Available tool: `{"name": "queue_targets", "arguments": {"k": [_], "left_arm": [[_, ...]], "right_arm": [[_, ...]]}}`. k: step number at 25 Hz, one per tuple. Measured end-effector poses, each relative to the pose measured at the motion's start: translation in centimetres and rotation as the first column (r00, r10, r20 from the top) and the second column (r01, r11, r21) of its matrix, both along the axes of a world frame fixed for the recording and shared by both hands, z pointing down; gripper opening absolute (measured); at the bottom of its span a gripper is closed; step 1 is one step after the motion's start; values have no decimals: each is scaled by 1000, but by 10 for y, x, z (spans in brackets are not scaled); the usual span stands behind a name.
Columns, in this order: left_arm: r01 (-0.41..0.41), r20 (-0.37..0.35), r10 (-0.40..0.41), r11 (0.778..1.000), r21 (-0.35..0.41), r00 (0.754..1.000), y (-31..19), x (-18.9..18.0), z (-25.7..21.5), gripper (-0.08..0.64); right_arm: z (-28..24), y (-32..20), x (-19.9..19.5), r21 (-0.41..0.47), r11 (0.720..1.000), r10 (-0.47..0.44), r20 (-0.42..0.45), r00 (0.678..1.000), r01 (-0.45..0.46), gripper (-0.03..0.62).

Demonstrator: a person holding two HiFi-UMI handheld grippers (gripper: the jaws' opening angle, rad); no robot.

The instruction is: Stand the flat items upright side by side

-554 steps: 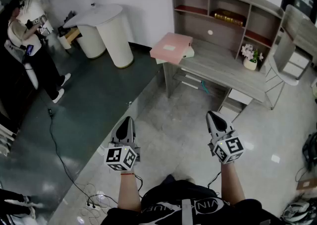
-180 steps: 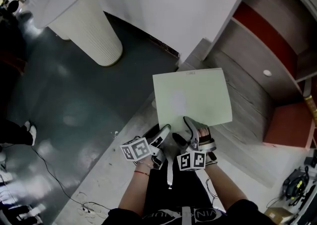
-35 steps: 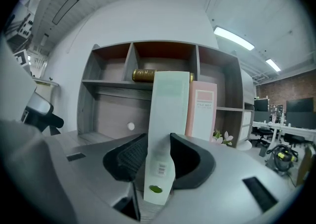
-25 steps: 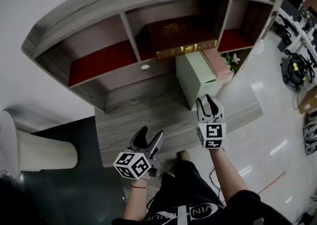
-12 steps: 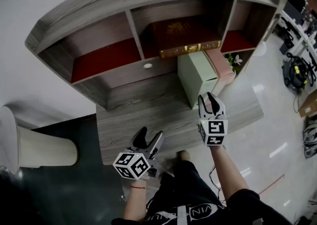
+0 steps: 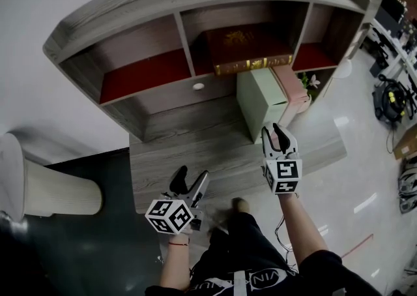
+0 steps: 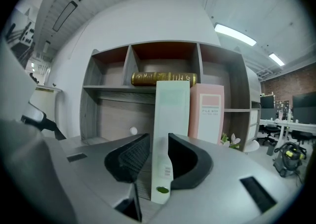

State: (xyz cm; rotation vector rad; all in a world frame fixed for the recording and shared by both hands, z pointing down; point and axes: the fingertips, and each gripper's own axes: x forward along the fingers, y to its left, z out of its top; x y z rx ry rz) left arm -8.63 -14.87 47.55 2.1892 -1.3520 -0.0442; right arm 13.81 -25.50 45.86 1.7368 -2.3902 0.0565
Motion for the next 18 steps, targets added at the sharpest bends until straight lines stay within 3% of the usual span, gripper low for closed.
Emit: {"name": "queue_targets", "arguments": {"k": [5, 12, 15, 18], "left_arm": [[11, 67, -14, 998, 57, 998, 2, -5, -9, 307], [27, 191, -62, 983, 180, 980, 11, -8, -31, 162], [41, 241, -99, 971, 234, 966, 16, -11, -42, 31], [37, 246, -104, 964, 263, 964, 23, -11, -52, 6]], "right_arm": [[-11, 18, -6, 28, 999, -44, -12, 999, 44, 62], [-29, 52, -6, 51, 995, -86, 4, 996, 85, 11], [-36, 68, -4, 55, 994, -99, 24, 995, 98, 11], [-43, 86, -2, 64, 992, -110, 36, 993, 108, 11]]}}
